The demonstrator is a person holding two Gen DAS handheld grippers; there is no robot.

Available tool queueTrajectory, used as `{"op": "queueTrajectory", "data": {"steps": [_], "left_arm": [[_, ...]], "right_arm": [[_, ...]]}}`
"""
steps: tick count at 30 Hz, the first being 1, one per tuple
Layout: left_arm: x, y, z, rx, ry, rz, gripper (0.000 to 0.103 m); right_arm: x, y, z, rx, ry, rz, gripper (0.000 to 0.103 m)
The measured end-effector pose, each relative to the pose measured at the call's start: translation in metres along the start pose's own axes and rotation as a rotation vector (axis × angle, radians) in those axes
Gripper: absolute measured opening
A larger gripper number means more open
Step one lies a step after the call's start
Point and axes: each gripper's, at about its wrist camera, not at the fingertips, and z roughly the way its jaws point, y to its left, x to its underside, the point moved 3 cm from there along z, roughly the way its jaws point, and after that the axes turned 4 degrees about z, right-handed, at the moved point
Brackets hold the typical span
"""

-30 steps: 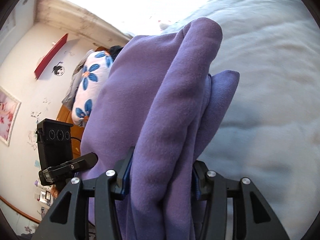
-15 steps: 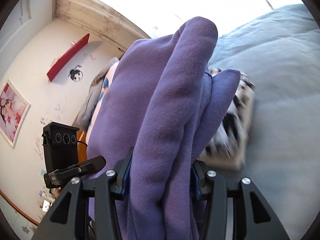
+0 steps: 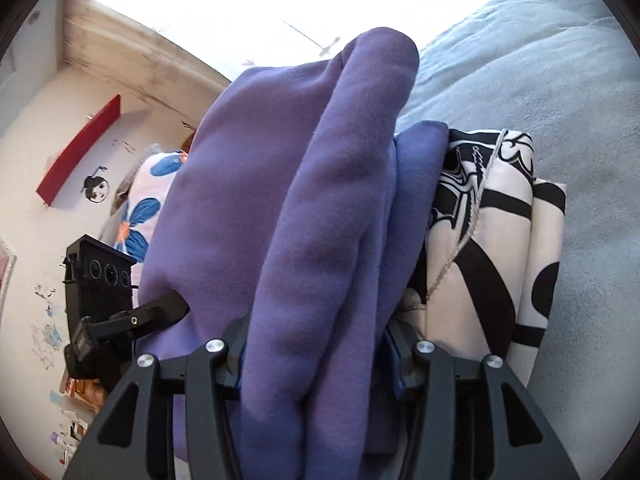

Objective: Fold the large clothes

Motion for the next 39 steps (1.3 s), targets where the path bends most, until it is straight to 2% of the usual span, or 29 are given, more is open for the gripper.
{"op": "queueTrajectory", "data": {"steps": [4,10,16,23,27,30,34,39], "left_arm": [[0.002,0.001,-0.010,-0.045,-0.007,-0.012,0.103],[0.021,-0.026,-0.047,-0.191,-0.031,-0.013,0.103],[0.058,-0.075,-0.095,-0.222,-0.026,0.027,0.103],[0.112,-0.155,-0.157,-0.185,-0.018,0.067,0.103],[0.144,-0.205,-0.196,-0.170,-0.039,0.081,0.103],[0.169,-0.238,-0.221,-0.165,-0.059,0.090,0.103],[0.202,-0.270,-0.238,-0.203,-0.080,0.107,0.103],[0.257,-0.307,-0.241,-0.297,-0.104,0.126,0.103]], "right_arm": [[0.004,0.005,-0.013,0.074,0.044,-0.048,0.067],[0.031,0.023,-0.075,0.227,0.073,-0.127,0.069],[0.068,0.049,-0.145,0.306,0.113,-0.163,0.069],[0.103,0.107,-0.232,0.322,0.110,-0.195,0.069],[0.125,0.148,-0.290,0.335,0.090,-0.273,0.069],[0.143,0.172,-0.325,0.376,0.069,-0.338,0.069],[0.170,0.183,-0.359,0.447,0.043,-0.400,0.069],[0.213,0.164,-0.385,0.522,0.041,-0.450,0.073]]}}
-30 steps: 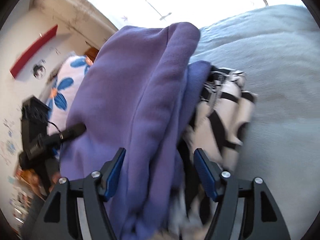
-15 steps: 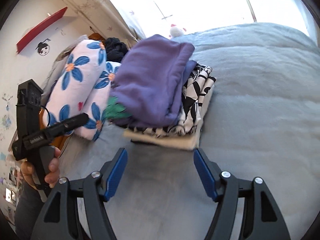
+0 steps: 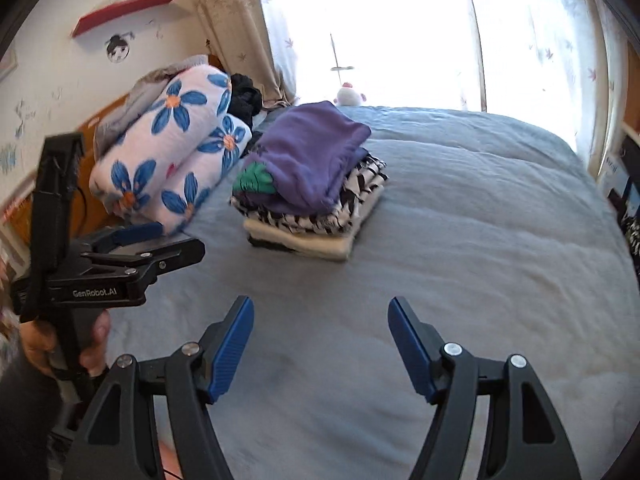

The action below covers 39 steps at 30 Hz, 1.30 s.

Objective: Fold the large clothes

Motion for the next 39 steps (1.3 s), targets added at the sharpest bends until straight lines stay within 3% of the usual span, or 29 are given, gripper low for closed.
{"op": "queueTrajectory", "data": {"steps": [5,9,15,19,25,39], "left_arm": [[0.061,-0.045,-0.003,-0.072,0.002,0.065,0.103],[0.098,-0.068,0.000,-0.052,0.015,0.027,0.103],[0.142,-0.091,0.004,-0.072,0.037,-0.058,0.103],[0.163,-0.102,0.005,-0.095,0.031,-0.080,0.103],[0.182,-0.109,0.008,-0.117,0.049,-0.104,0.102],[0.198,-0.107,0.005,-0.163,0.078,-0.103,0.102]], "right_arm": [[0.054,-0.020,-0.002,0.100,-0.017,-0.001,0.086],[0.093,-0.039,-0.002,0.168,-0.039,0.045,0.099],[0.140,-0.062,-0.004,0.226,-0.043,0.134,0.102],[0.164,-0.065,-0.010,0.214,-0.060,0.198,0.102],[0.185,-0.061,-0.020,0.280,-0.083,0.210,0.102],[0.200,-0.057,-0.026,0.286,-0.091,0.210,0.102]]}}
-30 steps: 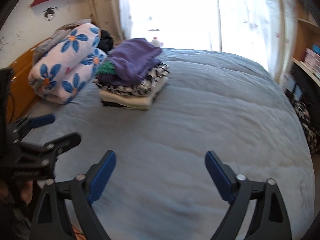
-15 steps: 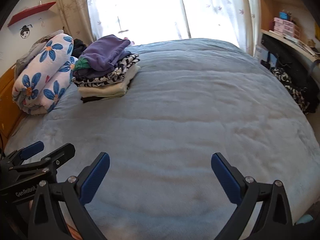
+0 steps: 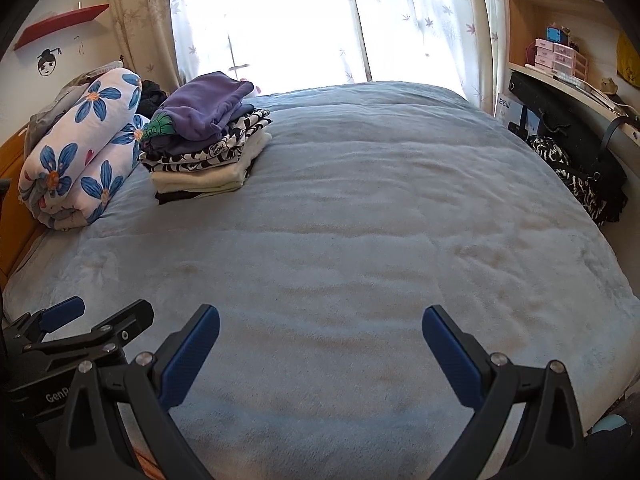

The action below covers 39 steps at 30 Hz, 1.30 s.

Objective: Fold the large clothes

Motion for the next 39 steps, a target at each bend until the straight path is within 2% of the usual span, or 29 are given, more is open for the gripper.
{"op": "queueTrajectory", "data": {"steps": [20,39], "left_arm": [[0.004,-0.001,-0.006,-0.032,-0.009,0.028,0.102],[0.003,-0.003,-0.009,-0.018,-0.012,0.022,0.102]], "right_arm": [[0.005,0.000,-0.004,-0.001,0.002,-0.005,0.102],[0.004,0.002,-0.013,0.015,-0.016,-0.015,0.102]]}}
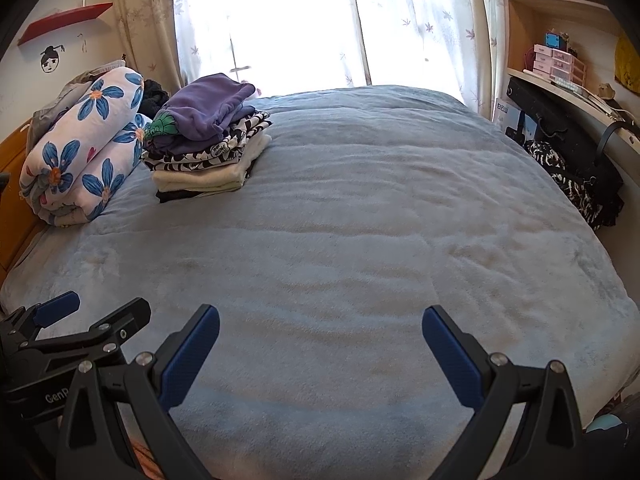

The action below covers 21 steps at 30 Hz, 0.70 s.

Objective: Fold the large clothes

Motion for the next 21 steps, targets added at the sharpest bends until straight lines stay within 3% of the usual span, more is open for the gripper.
{"op": "queueTrajectory", "data": {"steps": [21], "left_arm": [[0.0057,-0.0043,-0.0016,0.009,0.013,-0.015,0.101]], "right_arm": [[0.0003,0.0017,-0.0002,-0.008,0.001,0.009,0.102]]}}
